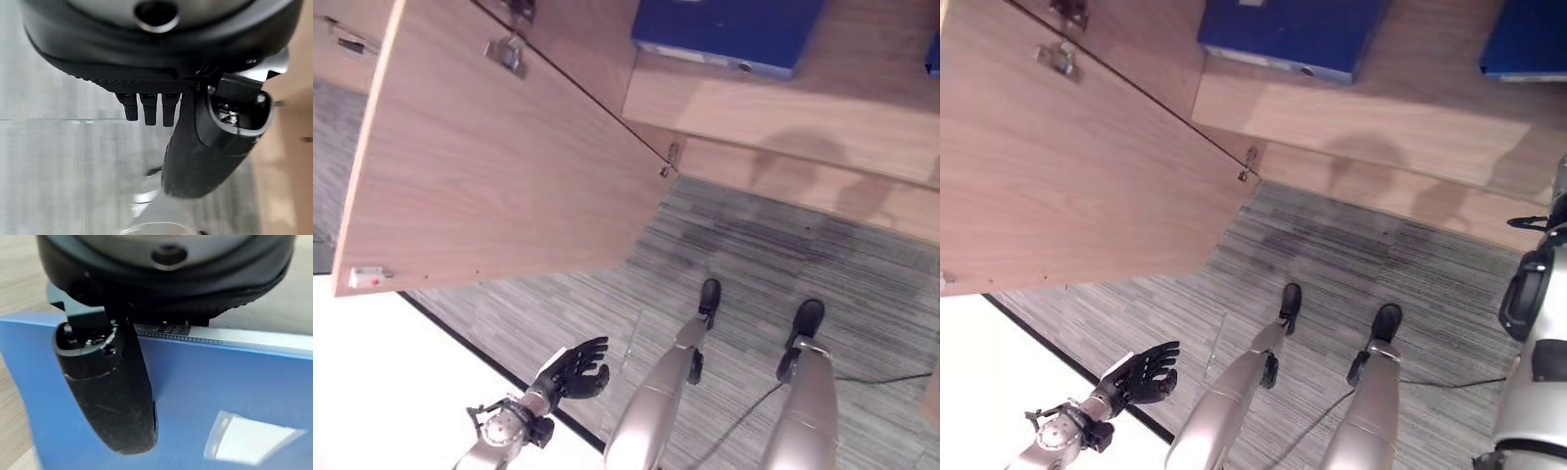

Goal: Put the empty folder in the office cabinet

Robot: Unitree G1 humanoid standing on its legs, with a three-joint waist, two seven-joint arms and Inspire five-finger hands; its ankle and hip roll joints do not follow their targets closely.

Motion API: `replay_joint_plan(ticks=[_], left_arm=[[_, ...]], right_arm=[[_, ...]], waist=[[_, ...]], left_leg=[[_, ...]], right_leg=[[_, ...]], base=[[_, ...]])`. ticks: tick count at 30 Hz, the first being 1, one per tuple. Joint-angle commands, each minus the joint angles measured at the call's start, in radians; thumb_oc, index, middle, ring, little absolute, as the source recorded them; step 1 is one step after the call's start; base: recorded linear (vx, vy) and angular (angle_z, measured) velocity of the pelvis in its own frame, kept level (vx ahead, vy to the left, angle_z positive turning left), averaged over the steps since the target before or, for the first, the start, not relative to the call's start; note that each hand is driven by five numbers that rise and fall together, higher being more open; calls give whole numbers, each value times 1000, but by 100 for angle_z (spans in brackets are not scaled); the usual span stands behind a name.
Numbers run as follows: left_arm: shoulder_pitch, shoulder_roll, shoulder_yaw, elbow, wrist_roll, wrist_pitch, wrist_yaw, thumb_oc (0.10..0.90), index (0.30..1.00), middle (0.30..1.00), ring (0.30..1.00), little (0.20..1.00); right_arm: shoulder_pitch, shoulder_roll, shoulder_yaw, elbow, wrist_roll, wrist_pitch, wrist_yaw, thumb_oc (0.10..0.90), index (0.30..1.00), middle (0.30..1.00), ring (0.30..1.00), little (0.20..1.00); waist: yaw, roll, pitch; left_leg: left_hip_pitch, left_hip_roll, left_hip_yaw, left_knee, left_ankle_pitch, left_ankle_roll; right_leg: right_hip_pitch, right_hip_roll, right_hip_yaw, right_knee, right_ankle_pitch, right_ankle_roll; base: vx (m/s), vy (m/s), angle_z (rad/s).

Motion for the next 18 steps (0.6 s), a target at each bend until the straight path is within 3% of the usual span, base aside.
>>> replay_joint_plan(ticks=[1, 3, 6, 7, 8, 9, 10, 11, 12, 13, 14, 16, 18], left_arm=[[79, 31, -52, 87, 39, 13, -3, 800, 900, 900, 900, 900], [80, 21, -49, 98, 25, 13, 4, 800, 900, 900, 900, 900], [86, 12, -43, 100, 19, 8, 11, 800, 900, 900, 900, 900], [82, 7, -44, 103, 19, 8, 15, 800, 900, 900, 900, 900], [81, 6, -43, 104, 19, 9, 15, 800, 900, 900, 900, 900], [67, 0, -44, 110, 18, 12, 20, 800, 900, 900, 900, 900], [67, 1, -45, 111, 18, 11, 20, 800, 900, 900, 900, 900], [61, -1, -44, 114, 18, 11, 22, 800, 900, 900, 900, 900], [55, -2, -44, 116, 16, 12, 23, 800, 900, 900, 900, 900], [53, -4, -46, 117, 13, 10, 24, 800, 900, 900, 900, 900], [53, -6, -45, 116, 11, 10, 25, 800, 900, 900, 900, 900], [49, -8, -44, 113, 5, 12, 29, 800, 900, 900, 900, 900], [42, -7, -47, 110, 1, 14, 31, 800, 900, 900, 900, 900]], right_arm=[[-114, -173, 182, -131, -88, -38, 25, 400, 300, 300, 300, 300], [-120, -184, 186, -123, -88, -44, 16, 400, 300, 300, 300, 300], [-120, -196, 184, -114, -82, -50, 5, 400, 300, 300, 300, 300], [-113, -195, 179, -109, -80, -50, 1, 400, 300, 300, 300, 300], [-113, -195, 178, -110, -80, -50, 1, 400, 300, 300, 300, 300], [-102, -188, 171, -103, -76, -47, 0, 417, 326, 326, 326, 326], [-99, -188, 169, -103, -76, -47, 1, 587, 580, 580, 580, 580], [-96, -188, 167, -100, -78, -44, -1, 800, 900, 900, 900, 900], [-96, -186, 165, -95, -76, -42, -3, 800, 900, 900, 900, 900], [-95, -186, 163, -88, -72, -39, -4, 800, 900, 900, 900, 900], [-95, -186, 163, -85, -70, -34, -5, 800, 900, 900, 900, 900], [-98, -186, 168, -75, -68, -24, -9, 800, 900, 900, 900, 900], [-105, -183, 178, -61, -78, -8, -19, 800, 900, 900, 900, 900]], waist=[[37, -29, -40], [35, -22, -28], [32, -20, -33], [31, -17, -26], [32, -19, -32], [29, -19, -32], [29, -18, -25], [27, -20, -24], [25, -23, -30], [24, -22, -22], [24, -25, -29], [22, -26, -20], [20, -32, -26]], left_leg=[[9, -8, 44, 219, -284, -19], [-25, -12, 49, 240, -273, -15], [-30, -15, 47, 247, -300, -12], [-38, -17, 52, 246, -282, -10], [-30, -18, 48, 246, -302, -11], [-24, -20, 46, 238, -302, -9], [-32, -20, 50, 236, -282, -8], [-29, -21, 51, 233, -282, -7], [-19, -23, 47, 232, -302, -8], [-25, -24, 52, 231, -282, -7], [-13, -25, 46, 229, -303, -7], [-10, -24, 52, 220, -283, -6], [8, -25, 47, 210, -302, -6]], right_leg=[[13, 32, -19, 5, -109, 85], [-19, 31, -21, 28, -95, 78], [-28, 32, -11, 42, -124, 86], [-39, 30, -19, 41, -103, 80], [-32, 32, -10, 45, -126, 86], [-34, 35, -7, 47, -127, 86], [-41, 33, -15, 44, -104, 80], [-40, 33, -15, 43, -104, 80], [-32, 36, -6, 48, -127, 86], [-37, 34, -12, 45, -105, 79], [-28, 37, -4, 48, -130, 84], [-30, 37, -12, 41, -106, 77], [-17, 41, -6, 39, -129, 83]], base=[[-35, -33, 20], [28, -20, 14], [68, -16, 7], [30, -11, 7], [47, -18, 4], [0, 0, 0], [-53, -8, -4], [0, 0, 0], [0, 0, 0], [113, -17, 1], [0, 0, 0], [12, -2, -2], [17, -9, -4]])
